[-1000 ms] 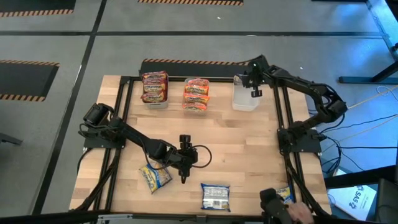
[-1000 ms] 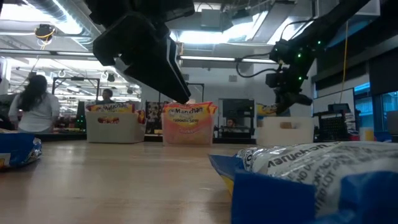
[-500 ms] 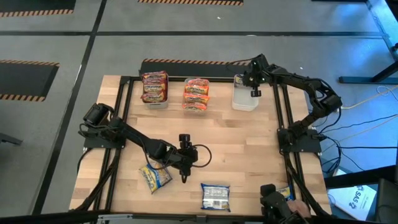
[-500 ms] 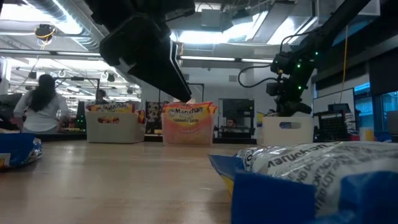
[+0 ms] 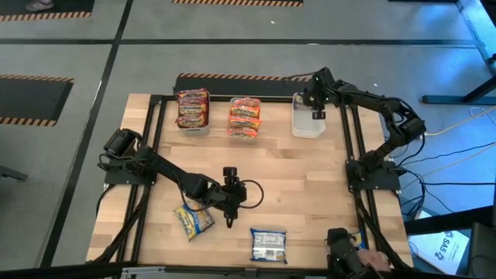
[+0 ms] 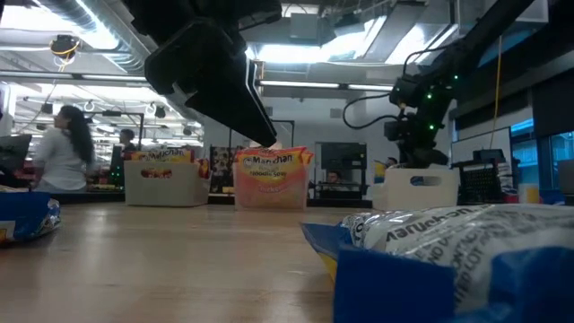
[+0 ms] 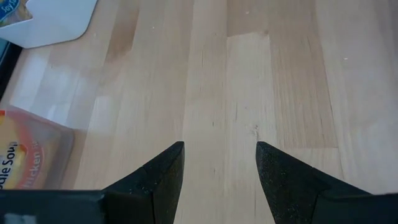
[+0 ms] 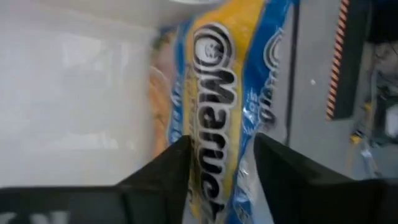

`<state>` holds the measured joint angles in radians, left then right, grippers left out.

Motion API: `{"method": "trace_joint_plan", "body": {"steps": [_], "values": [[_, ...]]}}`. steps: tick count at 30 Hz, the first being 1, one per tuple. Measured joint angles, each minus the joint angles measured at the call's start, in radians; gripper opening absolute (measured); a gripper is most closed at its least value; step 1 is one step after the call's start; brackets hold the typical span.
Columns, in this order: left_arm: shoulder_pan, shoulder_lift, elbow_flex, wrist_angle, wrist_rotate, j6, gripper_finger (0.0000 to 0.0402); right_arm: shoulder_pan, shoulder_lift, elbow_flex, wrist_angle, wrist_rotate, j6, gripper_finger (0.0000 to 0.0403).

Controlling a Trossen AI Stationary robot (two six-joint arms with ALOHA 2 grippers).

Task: Sort Maruchan noodles
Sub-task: Put the center top blue noodle into the white bin, then put the middle blue noodle into the white bin

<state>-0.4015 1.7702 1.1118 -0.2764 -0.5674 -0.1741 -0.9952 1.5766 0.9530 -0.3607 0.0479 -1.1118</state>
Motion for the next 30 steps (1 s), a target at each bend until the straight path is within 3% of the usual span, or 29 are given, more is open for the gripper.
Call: {"method": "trace_joint_plan", "body": {"steps": [3, 8, 18, 24, 27, 30], "values": [[0.0, 0.0, 0.0, 0.0, 0.0, 0.0, 0.0194, 0.014, -0.001, 0.028, -0.01, 0.065, 0.022, 0.0187], [0.0, 0.0, 0.0, 0.0, 0.0, 0.0, 0.0194, 0.029, -0.003, 0.103, -0.047, 0.075, 0.108, 0.0214], [0.0, 0.0, 0.0, 0.0, 0.002, -0.002, 0.0194, 0.077, -0.005, 0.147, -0.147, 0.105, 0.141, 0.022], [0.0, 0.0, 0.0, 0.007, 0.002, -0.002, 0.0194, 0.188, -0.06, 0.224, -0.275, 0.123, 0.243, 0.0221], [0.0, 0.0, 0.0, 0.038, 0.003, 0.0, 0.0194, 0.285, -0.09, 0.286, -0.4, 0.079, 0.432, 0.0221], [0.0, 0.0, 0.0, 0.061, 0.007, 0.0, 0.0194, 0.383, -0.129, 0.319, -0.518, -0.066, 0.552, 0.0221]]}}
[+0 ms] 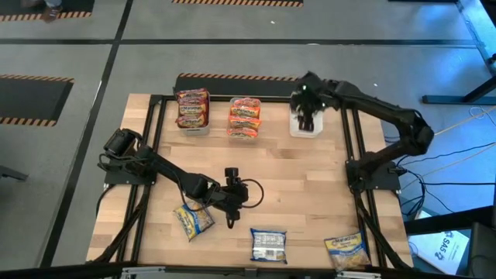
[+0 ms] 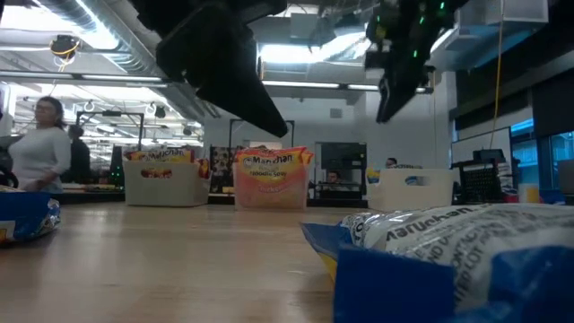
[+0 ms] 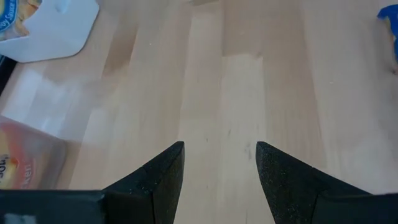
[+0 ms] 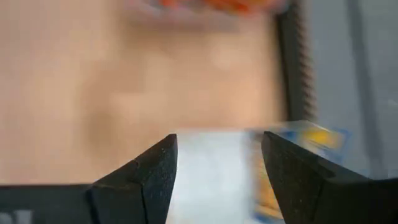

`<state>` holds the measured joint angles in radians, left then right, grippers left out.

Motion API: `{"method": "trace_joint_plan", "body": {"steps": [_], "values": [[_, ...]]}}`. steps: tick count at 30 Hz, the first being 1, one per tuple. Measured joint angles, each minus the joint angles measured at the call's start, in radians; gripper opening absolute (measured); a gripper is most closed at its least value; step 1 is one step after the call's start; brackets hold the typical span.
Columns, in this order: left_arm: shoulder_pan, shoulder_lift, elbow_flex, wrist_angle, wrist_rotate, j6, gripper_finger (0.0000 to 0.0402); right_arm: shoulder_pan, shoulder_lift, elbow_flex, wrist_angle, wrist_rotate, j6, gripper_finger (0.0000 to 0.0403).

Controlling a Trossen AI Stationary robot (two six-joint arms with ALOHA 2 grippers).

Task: Sort Maruchan noodles
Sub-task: Put the middle blue noodle into the white bin

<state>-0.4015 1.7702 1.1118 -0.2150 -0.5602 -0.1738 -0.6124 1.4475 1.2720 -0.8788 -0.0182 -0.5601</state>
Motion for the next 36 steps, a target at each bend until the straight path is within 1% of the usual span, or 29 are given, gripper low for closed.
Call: {"method": "trace_joint_plan", "body": {"steps": [4, 7, 10, 14, 17, 21, 23, 25, 30, 33, 36], "values": [[0.0, 0.0, 0.0, 0.006, 0.031, -0.025, 0.0194, 0.162, -0.04, -0.011, -0.04, -0.145, 0.158, 0.0221], [0.0, 0.005, 0.0, 0.029, 0.07, -0.054, 0.0194, 0.311, -0.057, -0.047, -0.024, -0.219, 0.265, 0.0221], [-0.005, 0.006, 0.0, 0.064, 0.145, -0.071, 0.0194, 0.468, -0.056, -0.084, 0.022, -0.23, 0.354, 0.0221], [-0.028, 0.012, 0.0, 0.108, 0.219, -0.102, 0.0194, 0.656, -0.055, -0.169, 0.204, -0.225, 0.482, 0.0221], [-0.058, 0.014, 0.002, 0.124, 0.238, -0.135, 0.0194, 0.786, -0.055, -0.236, 0.369, -0.185, 0.588, 0.0221], [-0.11, 0.025, 0.002, 0.157, 0.23, -0.161, 0.0194, 0.968, -0.038, -0.331, 0.62, -0.08, 0.695, 0.0221], [-0.134, 0.04, 0.003, 0.189, 0.228, -0.165, 0.0194, 1.049, -0.016, -0.36, 0.752, -0.037, 0.756, 0.0221], [-0.156, 0.064, 0.001, 0.22, 0.223, -0.164, 0.0194, 1.124, 0.026, -0.37, 0.826, -0.006, 0.797, 0.0221], [-0.176, 0.165, 0.002, 0.372, 0.24, -0.16, 0.0194, 1.271, 0.165, -0.37, 0.975, 0.103, 0.854, 0.0221], [-0.175, 0.212, 0.0, 0.457, 0.24, -0.161, 0.0194, 1.337, 0.248, -0.371, 1.072, 0.185, 0.897, 0.0221], [-0.169, 0.244, 0.002, 0.514, 0.23, -0.164, 0.0194, 1.381, 0.328, -0.358, 1.199, 0.241, 0.902, 0.0221]]}}
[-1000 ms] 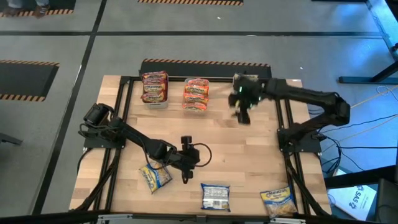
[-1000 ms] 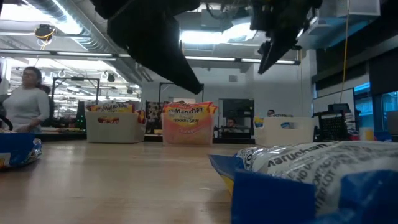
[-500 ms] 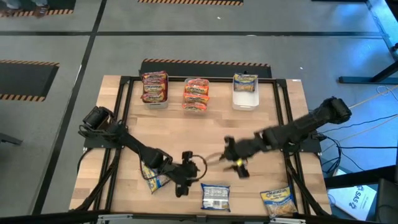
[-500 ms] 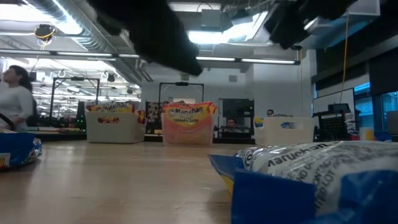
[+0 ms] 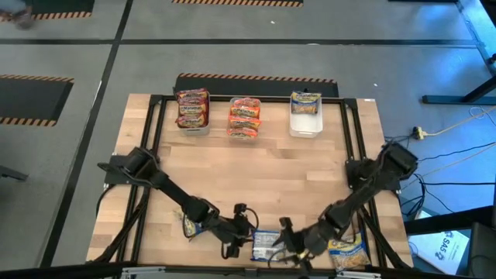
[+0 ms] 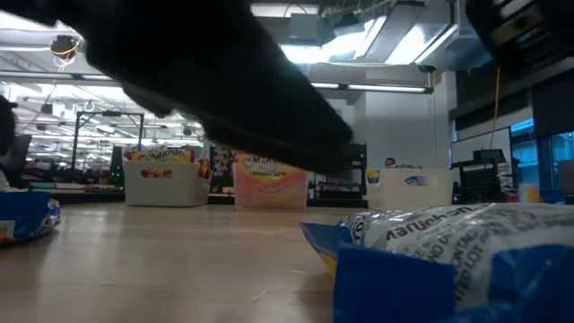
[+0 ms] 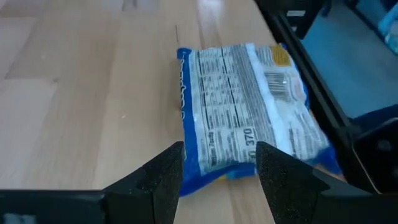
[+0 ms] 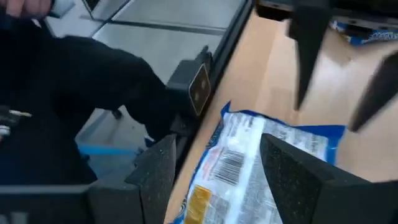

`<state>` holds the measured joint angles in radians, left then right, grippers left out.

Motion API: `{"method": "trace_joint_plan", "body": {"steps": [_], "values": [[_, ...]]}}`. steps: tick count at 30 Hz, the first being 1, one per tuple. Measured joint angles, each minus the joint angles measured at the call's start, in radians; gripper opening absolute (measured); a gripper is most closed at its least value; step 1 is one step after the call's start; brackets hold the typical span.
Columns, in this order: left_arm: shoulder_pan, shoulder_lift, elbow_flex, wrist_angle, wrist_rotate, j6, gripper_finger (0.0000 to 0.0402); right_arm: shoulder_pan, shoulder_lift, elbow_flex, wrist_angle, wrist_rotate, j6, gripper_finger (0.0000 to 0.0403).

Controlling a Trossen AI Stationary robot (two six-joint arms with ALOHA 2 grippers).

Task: Sort Maruchan noodles
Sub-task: Put the middle blue noodle into the white bin

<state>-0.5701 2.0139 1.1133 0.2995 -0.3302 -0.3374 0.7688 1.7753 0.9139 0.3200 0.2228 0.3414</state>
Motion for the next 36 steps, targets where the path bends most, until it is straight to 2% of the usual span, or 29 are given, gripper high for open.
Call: {"method": "trace_joint_plan", "body": {"steps": [7, 11, 14, 19, 22, 25, 33, 36], "values": [[0.049, 0.059, -0.001, 0.103, -0.028, -0.002, 0.0194, 0.045, 0.194, 0.139, -0.008, 0.057, -0.126, 0.0221], [0.076, 0.089, -0.001, 0.119, -0.018, -0.024, 0.0194, 0.05, 0.261, 0.221, -0.13, 0.092, -0.142, 0.0221], [0.088, 0.11, -0.001, 0.121, -0.016, -0.039, 0.0194, 0.052, 0.296, 0.277, -0.204, 0.081, -0.151, 0.022], [0.108, 0.128, -0.002, 0.138, -0.017, -0.08, 0.0194, 0.06, 0.331, 0.322, -0.327, 0.205, -0.192, 0.022], [0.116, 0.135, -0.002, 0.146, -0.006, -0.08, 0.0194, 0.072, 0.345, 0.325, -0.337, 0.261, -0.229, 0.0217], [0.115, 0.134, -0.002, 0.143, -0.008, -0.079, 0.0194, 0.079, 0.347, 0.323, -0.348, 0.295, -0.262, 0.0191], [0.115, 0.134, -0.002, 0.143, -0.005, -0.078, 0.0194, 0.098, 0.349, 0.321, -0.384, 0.388, -0.269, 0.0058], [0.114, 0.134, -0.002, 0.142, -0.003, -0.079, 0.0194, 0.103, 0.349, 0.321, -0.384, 0.394, -0.272, 0.0026]]}}
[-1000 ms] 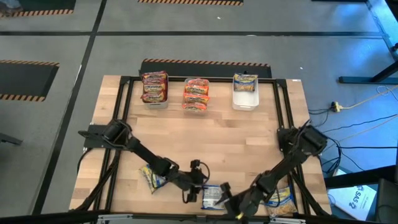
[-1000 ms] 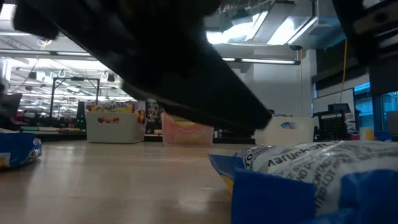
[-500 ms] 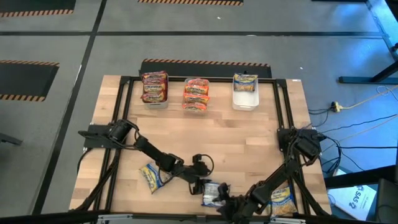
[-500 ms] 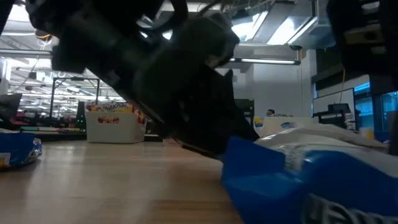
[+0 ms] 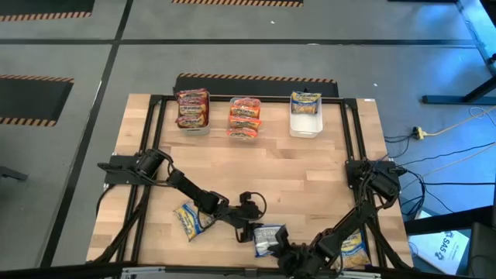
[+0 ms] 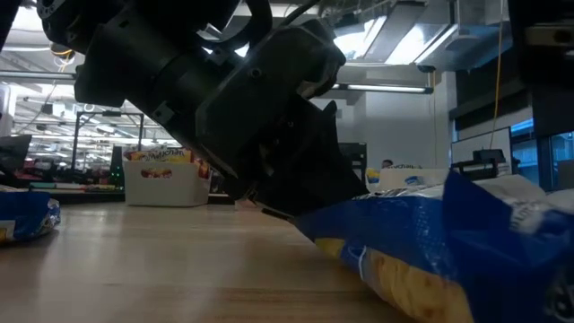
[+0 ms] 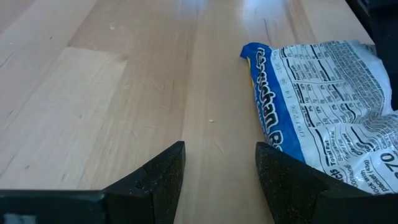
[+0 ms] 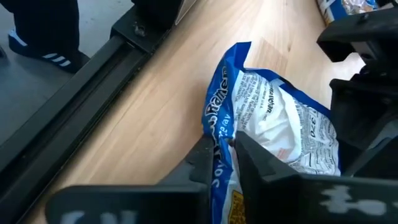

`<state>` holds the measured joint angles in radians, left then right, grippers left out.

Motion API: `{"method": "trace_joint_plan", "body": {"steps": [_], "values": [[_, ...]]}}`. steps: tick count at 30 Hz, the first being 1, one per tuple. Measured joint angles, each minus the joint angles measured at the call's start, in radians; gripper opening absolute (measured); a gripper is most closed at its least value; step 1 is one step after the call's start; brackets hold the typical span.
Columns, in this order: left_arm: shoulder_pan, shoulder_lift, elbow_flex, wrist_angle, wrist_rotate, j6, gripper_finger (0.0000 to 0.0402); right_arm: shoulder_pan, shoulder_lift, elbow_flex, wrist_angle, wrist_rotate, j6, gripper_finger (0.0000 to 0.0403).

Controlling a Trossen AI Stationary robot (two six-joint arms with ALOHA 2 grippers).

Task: Sort Maruchan noodles
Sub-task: Put the middle blue noodle into the white bin

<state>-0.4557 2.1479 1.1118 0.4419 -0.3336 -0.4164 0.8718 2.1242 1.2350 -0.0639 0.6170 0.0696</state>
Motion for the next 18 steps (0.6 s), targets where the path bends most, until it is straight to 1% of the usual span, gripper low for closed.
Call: {"method": "trace_joint_plan", "body": {"steps": [5, 8, 10, 15, 18], "values": [[-0.002, 0.0, 0.0, 0.0, 0.001, 0.0, 0.0194, 0.0, -0.003, -0.001, 0.0, -0.003, 0.01, 0.0023], [-0.003, -0.011, 0.0, -0.014, 0.006, 0.001, 0.0194, -0.002, -0.02, -0.003, -0.009, -0.022, 0.049, 0.0023], [-0.007, -0.033, 0.0, -0.033, 0.015, 0.013, 0.0194, -0.003, -0.041, -0.006, -0.017, -0.042, 0.066, 0.0009], [-0.012, -0.16, 0.0, -0.201, 0.016, 0.034, 0.0194, -0.004, -0.141, -0.005, -0.062, -0.046, 0.097, 0.0002], [-0.018, -0.231, 0.0, -0.301, 0.013, 0.036, 0.0194, -0.018, -0.202, -0.005, -0.129, -0.083, 0.14, 0.0001]]}}
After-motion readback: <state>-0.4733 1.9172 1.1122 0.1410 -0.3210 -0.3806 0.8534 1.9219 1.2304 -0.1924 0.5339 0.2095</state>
